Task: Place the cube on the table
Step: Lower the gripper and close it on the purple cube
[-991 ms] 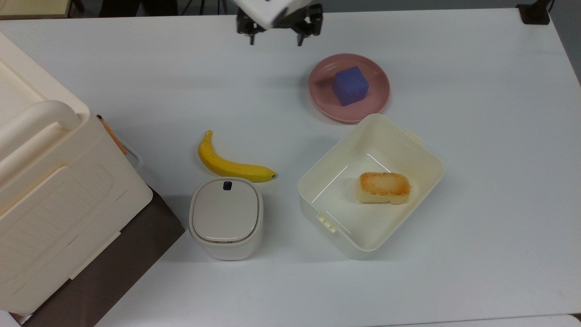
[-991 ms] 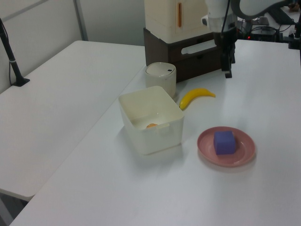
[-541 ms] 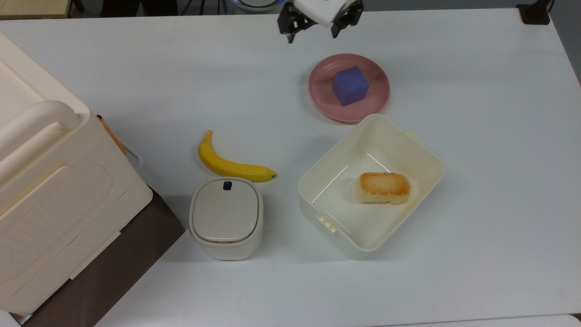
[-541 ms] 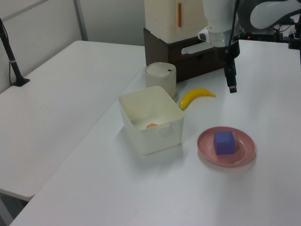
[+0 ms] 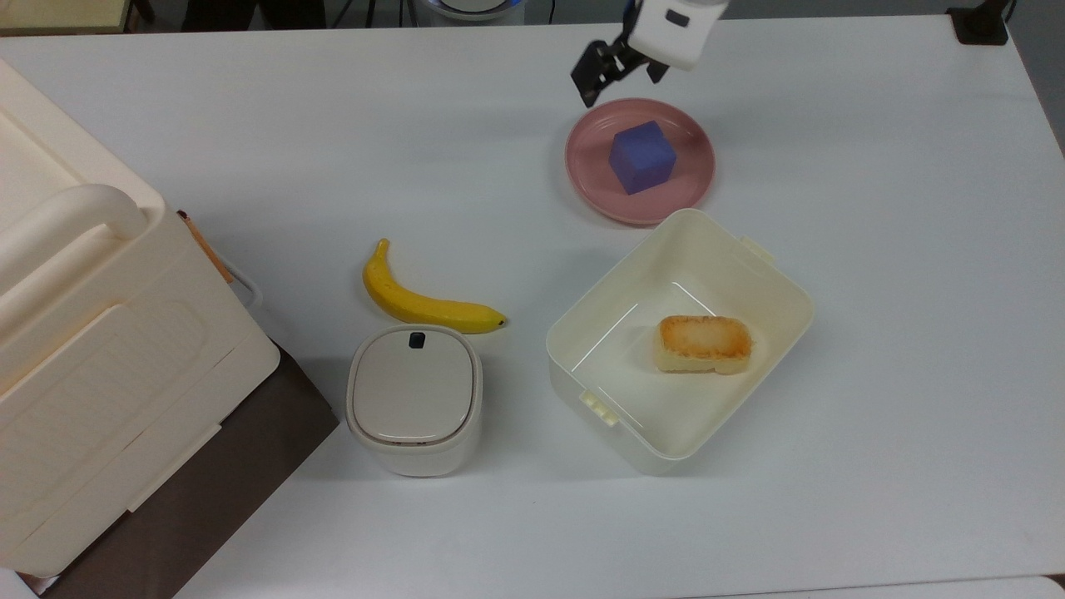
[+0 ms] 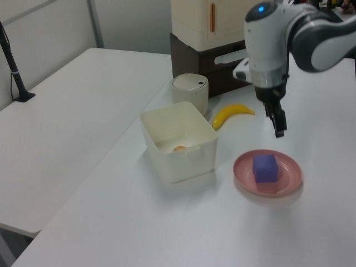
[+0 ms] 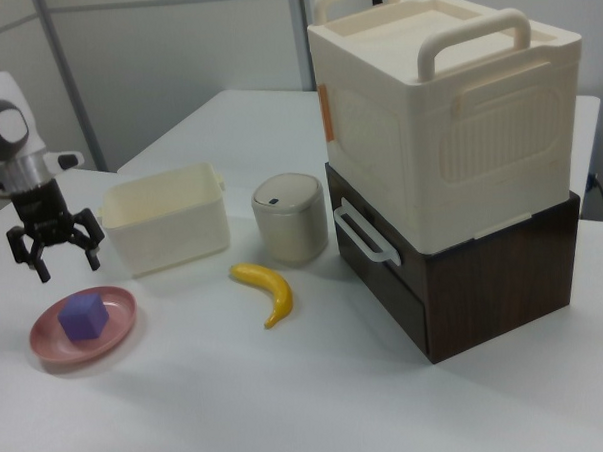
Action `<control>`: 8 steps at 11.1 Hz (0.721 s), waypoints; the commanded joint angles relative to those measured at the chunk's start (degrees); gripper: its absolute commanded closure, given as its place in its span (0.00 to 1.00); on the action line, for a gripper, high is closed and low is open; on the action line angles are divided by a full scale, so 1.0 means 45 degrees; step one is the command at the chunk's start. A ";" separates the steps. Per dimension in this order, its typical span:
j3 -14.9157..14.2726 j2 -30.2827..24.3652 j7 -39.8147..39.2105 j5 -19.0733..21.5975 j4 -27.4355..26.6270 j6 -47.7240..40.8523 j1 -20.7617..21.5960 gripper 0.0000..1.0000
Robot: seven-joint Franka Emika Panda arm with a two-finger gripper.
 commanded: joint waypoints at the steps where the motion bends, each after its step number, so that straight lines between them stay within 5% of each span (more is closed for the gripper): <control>1: -0.0070 0.0669 0.0025 -0.0402 -0.0237 0.0623 0.0604 0.00; 8: -0.0011 0.3229 0.1783 -0.1497 0.0779 0.0662 0.1346 0.00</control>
